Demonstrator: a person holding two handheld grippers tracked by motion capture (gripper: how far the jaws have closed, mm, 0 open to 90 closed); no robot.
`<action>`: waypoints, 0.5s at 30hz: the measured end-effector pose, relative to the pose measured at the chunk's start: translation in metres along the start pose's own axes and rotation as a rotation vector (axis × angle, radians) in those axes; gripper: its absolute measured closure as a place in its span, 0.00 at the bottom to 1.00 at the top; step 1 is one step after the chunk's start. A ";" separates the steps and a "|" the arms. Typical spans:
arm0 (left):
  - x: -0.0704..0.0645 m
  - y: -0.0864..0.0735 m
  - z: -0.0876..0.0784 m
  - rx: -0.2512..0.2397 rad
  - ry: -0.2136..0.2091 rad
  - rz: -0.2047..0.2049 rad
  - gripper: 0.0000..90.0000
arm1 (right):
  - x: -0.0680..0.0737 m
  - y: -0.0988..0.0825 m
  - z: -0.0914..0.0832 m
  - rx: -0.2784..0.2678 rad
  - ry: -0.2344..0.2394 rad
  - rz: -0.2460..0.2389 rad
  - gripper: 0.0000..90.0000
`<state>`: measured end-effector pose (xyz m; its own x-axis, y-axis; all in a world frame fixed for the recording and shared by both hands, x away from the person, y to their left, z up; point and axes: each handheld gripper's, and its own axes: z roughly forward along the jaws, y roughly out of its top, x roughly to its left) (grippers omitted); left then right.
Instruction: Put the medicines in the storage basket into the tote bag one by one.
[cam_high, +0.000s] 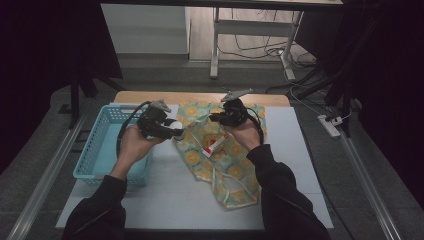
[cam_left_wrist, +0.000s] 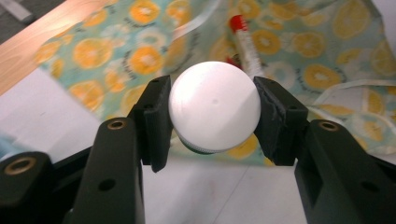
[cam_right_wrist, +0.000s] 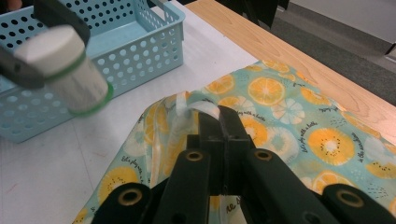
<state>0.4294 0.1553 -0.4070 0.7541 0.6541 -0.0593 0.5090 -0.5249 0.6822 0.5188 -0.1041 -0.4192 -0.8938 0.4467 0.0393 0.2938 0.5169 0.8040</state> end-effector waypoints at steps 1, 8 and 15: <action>-0.003 0.003 0.004 0.000 -0.005 0.002 0.56 | 0.000 0.000 0.000 0.001 0.000 -0.001 1.00; -0.016 0.021 0.028 0.002 -0.051 0.032 0.56 | -0.001 0.001 0.000 -0.001 -0.003 0.003 1.00; -0.026 0.036 0.053 0.019 -0.063 0.063 0.56 | -0.004 0.000 0.000 0.002 -0.014 0.010 1.00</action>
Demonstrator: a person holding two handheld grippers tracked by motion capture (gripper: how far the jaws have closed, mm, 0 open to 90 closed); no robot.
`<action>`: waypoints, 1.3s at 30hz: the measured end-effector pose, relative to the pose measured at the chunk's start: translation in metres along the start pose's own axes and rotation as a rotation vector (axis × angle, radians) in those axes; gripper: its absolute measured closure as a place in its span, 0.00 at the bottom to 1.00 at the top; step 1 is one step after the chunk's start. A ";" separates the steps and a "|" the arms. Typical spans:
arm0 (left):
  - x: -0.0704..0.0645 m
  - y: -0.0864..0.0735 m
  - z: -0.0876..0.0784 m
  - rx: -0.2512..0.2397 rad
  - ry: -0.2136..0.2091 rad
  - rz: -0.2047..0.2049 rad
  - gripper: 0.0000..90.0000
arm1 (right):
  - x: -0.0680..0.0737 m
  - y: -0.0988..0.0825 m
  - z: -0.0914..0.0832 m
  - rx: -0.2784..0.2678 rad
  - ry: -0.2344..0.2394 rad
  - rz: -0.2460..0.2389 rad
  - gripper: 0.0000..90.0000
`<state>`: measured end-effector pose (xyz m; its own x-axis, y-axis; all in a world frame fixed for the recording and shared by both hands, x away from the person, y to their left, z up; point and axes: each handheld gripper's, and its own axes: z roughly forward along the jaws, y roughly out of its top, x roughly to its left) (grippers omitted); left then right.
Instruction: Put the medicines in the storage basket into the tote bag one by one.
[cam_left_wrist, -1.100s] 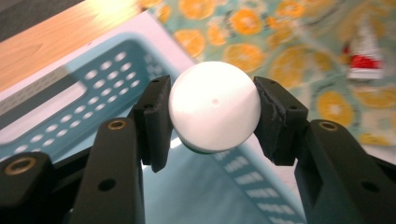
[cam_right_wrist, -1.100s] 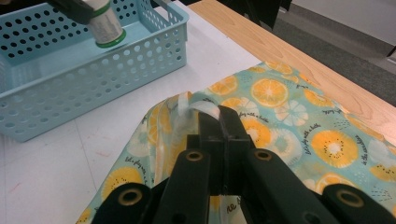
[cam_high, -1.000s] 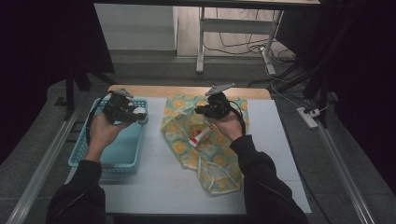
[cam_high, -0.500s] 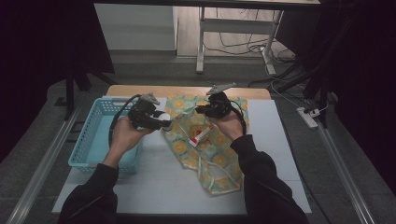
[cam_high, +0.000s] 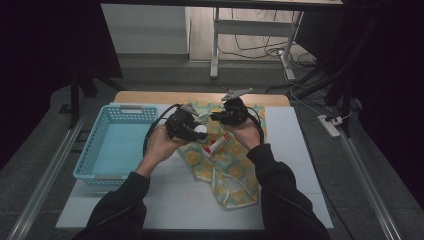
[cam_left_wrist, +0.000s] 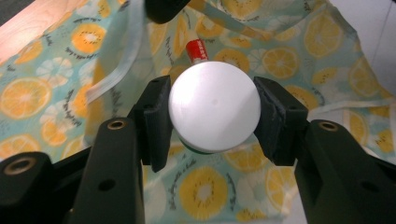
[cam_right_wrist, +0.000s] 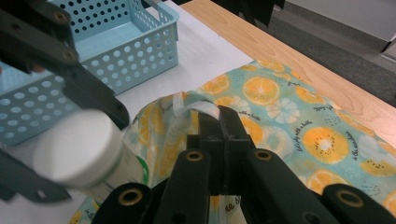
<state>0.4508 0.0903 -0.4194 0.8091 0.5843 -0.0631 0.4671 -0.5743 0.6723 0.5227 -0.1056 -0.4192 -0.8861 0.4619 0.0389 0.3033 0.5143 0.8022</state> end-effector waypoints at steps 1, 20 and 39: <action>0.000 0.002 0.003 0.004 0.001 0.005 0.56 | 0.000 0.000 0.000 0.000 -0.002 0.003 1.00; 0.016 0.010 0.055 0.049 0.067 -0.013 0.56 | -0.010 -0.004 0.006 0.007 -0.030 0.026 1.00; 0.021 0.006 0.075 0.057 0.056 -0.051 0.53 | -0.009 -0.006 0.008 0.008 -0.030 0.021 1.00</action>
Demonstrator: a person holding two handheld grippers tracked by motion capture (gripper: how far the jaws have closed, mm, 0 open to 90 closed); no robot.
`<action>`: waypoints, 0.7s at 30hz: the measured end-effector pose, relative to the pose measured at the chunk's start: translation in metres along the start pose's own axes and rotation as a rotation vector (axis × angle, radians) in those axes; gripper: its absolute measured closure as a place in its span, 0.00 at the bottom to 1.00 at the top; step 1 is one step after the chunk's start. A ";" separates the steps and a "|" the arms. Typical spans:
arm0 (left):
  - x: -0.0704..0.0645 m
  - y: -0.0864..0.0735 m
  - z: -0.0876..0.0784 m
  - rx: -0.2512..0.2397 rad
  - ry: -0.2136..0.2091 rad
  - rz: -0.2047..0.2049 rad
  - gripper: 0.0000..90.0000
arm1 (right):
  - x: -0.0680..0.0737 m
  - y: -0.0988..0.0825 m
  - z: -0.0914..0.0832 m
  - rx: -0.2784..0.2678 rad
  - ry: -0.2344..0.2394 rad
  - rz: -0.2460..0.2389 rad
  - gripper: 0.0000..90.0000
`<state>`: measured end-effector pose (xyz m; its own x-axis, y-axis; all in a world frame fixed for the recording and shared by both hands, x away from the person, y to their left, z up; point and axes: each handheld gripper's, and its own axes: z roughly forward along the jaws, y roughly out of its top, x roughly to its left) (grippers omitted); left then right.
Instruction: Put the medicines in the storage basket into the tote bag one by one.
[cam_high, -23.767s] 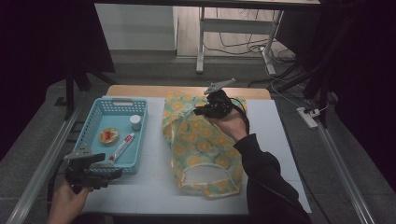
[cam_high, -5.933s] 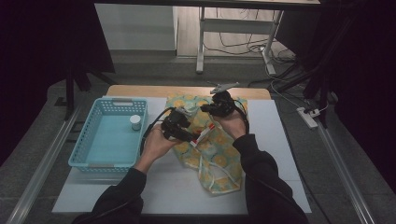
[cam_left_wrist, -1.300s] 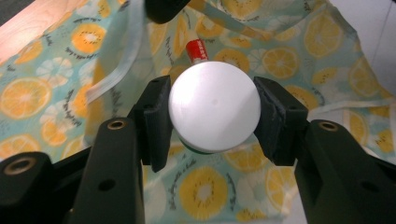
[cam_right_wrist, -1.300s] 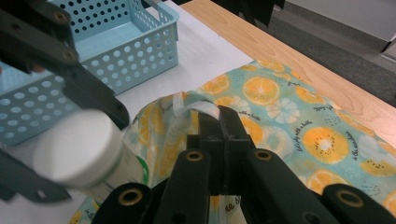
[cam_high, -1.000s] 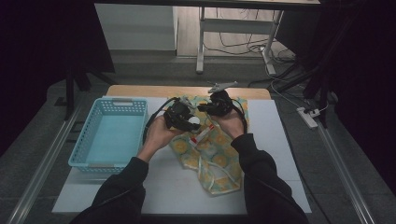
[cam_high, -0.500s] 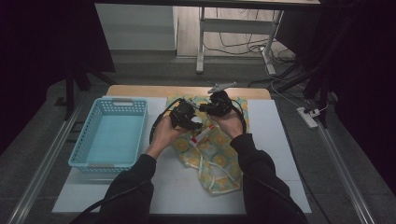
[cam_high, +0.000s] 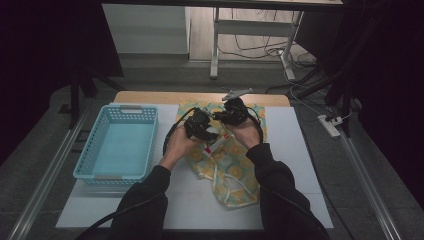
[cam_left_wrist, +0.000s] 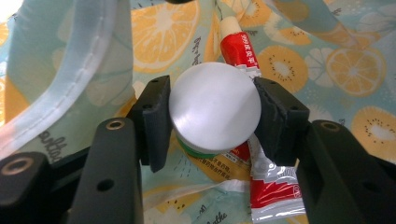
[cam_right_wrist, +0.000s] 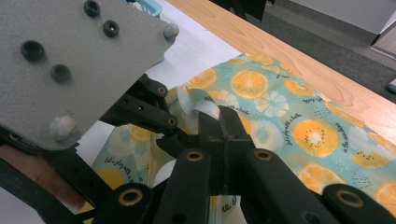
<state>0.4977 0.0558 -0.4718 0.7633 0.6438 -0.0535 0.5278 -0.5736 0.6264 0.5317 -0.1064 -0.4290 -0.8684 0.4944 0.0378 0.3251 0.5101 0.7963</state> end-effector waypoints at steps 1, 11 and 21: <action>0.001 0.000 -0.001 0.000 -0.005 0.004 0.50 | 0.000 0.000 0.000 -0.001 0.000 -0.002 1.00; -0.005 0.000 -0.022 -0.033 -0.019 0.000 0.34 | 0.001 -0.001 -0.002 -0.001 0.006 -0.001 1.00; -0.015 -0.012 -0.046 -0.056 -0.048 0.014 0.22 | 0.003 -0.002 -0.004 0.002 0.019 -0.011 1.00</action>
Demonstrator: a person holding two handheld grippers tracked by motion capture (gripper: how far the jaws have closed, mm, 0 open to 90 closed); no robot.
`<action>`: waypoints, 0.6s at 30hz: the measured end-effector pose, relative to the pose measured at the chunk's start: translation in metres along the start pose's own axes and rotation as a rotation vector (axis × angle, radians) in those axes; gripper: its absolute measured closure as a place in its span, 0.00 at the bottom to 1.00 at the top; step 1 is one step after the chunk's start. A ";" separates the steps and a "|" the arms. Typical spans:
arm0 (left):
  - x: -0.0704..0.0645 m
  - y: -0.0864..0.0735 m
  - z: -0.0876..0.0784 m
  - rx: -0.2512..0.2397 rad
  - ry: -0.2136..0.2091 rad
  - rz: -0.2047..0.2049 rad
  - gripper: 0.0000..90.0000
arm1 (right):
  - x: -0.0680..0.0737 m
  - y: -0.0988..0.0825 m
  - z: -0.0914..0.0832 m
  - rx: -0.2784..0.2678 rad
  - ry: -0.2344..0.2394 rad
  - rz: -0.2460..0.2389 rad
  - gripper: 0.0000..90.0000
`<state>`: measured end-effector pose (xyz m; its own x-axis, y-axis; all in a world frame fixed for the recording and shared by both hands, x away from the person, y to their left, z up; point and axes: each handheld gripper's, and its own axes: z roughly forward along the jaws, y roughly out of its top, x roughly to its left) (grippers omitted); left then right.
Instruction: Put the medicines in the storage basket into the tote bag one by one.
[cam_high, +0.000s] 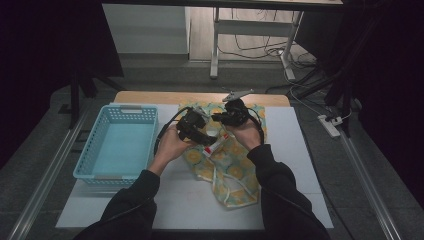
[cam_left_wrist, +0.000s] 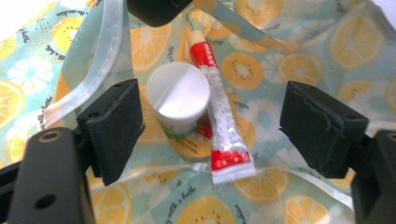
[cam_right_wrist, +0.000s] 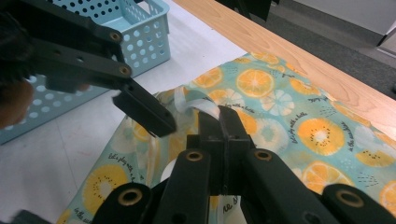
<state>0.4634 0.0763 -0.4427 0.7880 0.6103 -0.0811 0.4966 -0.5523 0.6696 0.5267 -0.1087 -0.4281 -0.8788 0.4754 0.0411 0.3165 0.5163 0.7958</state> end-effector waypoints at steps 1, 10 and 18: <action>-0.001 -0.002 -0.003 -0.002 -0.001 -0.002 0.21 | 0.001 0.000 0.000 0.001 0.001 -0.003 1.00; -0.009 -0.019 -0.022 -0.044 -0.015 -0.028 0.12 | 0.003 -0.001 0.002 0.004 0.006 -0.005 1.00; -0.020 -0.029 -0.028 -0.077 -0.070 -0.023 0.01 | 0.005 -0.002 0.000 0.005 0.009 -0.008 1.00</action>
<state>0.4233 0.0962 -0.4396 0.8016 0.5797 -0.1465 0.4874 -0.4916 0.7217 0.5220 -0.1071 -0.4295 -0.8846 0.4646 0.0403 0.3112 0.5237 0.7931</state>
